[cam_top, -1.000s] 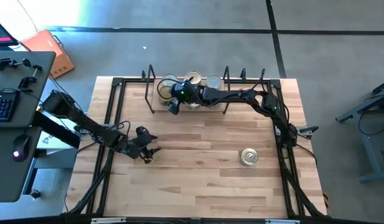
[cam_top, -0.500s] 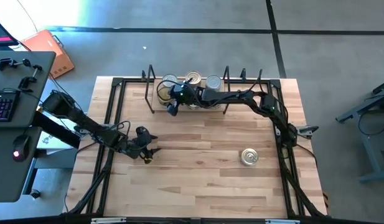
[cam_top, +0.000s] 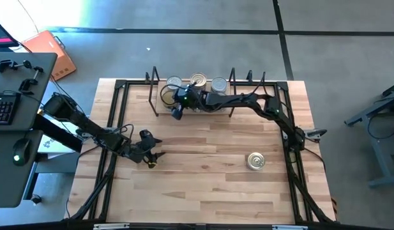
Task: Stack canned seafood by type on shelf
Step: Stack the green tuna can on top of the green tuna can on the shelf
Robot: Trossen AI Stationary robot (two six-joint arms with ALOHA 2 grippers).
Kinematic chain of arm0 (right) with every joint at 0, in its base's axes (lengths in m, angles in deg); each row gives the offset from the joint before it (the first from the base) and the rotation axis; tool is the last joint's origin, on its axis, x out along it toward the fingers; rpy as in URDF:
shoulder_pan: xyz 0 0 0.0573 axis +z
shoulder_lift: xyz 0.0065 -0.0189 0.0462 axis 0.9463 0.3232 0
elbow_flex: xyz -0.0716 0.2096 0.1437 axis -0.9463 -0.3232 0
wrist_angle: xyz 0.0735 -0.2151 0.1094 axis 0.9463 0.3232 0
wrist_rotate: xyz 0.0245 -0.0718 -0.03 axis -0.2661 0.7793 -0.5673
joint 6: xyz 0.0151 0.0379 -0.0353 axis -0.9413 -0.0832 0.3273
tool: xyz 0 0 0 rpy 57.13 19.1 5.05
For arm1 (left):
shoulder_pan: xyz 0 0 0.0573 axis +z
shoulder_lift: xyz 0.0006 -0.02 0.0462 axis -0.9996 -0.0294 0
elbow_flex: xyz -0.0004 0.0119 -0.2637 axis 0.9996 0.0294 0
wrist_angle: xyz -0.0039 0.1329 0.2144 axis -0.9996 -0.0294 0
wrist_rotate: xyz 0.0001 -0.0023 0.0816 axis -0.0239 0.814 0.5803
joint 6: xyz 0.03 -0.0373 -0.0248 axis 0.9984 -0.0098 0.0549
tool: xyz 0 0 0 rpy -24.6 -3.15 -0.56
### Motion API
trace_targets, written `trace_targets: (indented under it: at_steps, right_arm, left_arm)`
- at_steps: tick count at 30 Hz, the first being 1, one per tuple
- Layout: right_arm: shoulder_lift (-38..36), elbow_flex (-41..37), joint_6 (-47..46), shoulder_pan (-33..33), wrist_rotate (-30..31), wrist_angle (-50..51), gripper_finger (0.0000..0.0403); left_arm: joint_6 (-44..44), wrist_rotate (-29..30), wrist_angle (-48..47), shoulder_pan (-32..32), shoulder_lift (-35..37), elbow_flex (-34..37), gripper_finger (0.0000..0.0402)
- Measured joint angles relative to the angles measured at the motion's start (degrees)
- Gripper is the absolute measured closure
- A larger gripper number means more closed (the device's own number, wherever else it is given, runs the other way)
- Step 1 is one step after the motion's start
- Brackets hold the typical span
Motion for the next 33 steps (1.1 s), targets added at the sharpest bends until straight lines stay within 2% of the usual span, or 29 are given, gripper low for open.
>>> trace_targets:
  at_steps: [8, 14, 33]
  right_arm:
    - [0.70, -0.04, 1.02, -0.02, -0.39, 0.27, 0.0045]
    - [0.70, -0.02, 2.64, -0.59, -5.37, 0.37, 0.0018]
    - [0.70, -0.01, 2.68, -1.07, -4.74, 0.86, 0.0006]
  left_arm:
    - [0.16, 0.00, 0.52, 0.00, 0.00, -0.02, 0.0106]
    - [0.41, 0.00, 0.56, 0.00, 0.00, -0.02, 0.0106]
    - [0.39, -0.02, 0.48, 0.00, 0.00, -0.02, 0.0106]
